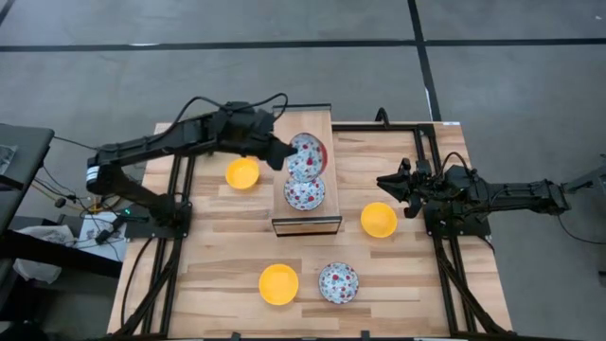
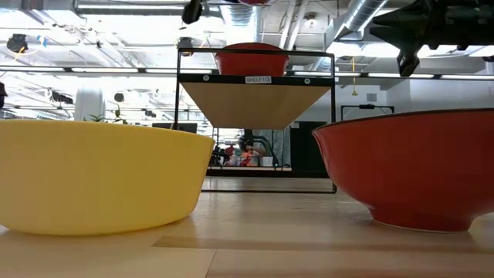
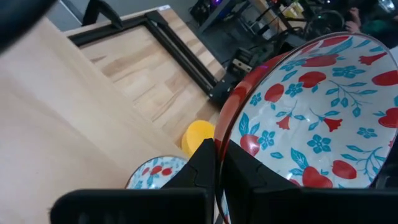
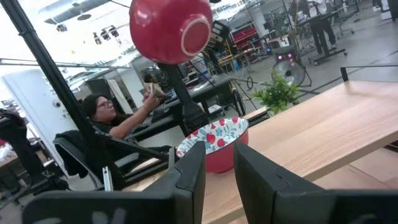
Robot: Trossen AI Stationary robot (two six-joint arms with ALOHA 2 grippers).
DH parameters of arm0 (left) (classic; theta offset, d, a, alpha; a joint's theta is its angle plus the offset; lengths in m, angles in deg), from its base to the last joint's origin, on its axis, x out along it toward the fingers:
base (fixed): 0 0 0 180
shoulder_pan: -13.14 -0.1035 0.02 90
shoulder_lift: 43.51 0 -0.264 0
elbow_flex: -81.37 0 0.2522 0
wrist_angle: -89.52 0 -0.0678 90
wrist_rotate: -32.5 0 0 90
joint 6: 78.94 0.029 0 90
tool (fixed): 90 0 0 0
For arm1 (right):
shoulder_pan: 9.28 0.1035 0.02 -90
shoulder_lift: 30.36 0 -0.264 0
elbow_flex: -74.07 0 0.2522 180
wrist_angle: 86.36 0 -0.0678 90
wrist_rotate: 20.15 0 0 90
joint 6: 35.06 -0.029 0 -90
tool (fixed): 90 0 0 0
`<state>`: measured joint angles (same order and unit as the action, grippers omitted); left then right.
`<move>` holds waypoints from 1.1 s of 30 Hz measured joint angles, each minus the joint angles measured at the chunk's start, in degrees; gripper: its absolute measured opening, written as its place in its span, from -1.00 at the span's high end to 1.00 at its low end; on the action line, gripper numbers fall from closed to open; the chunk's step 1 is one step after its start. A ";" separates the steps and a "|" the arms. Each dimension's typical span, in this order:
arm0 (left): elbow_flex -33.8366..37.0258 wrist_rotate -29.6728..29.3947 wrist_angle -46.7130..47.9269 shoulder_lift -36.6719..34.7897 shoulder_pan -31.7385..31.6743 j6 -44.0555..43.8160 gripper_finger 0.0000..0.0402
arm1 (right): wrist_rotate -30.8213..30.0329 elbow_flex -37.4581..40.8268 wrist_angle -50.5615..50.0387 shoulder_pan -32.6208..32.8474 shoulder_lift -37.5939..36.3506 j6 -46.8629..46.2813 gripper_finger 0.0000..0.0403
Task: Pick & Place Mini bowls
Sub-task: Stack the top white patterned bowl on top of the white patterned bowl on the shelf
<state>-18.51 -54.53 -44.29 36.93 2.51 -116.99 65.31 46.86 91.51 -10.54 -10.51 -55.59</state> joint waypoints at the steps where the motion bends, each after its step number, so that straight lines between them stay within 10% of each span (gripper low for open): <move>1: -0.76 0.59 -0.04 0.82 -0.36 0.01 0.95 | 0.00 0.00 -0.01 0.00 0.02 0.00 0.64; 33: -8.12 5.58 20.82 9.69 -1.25 -7.31 0.95 | 0.00 0.00 -0.01 0.00 0.00 0.00 0.64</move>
<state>-26.62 -48.95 -23.47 46.62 1.26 -124.30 65.31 46.86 91.50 -10.54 -10.51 -55.59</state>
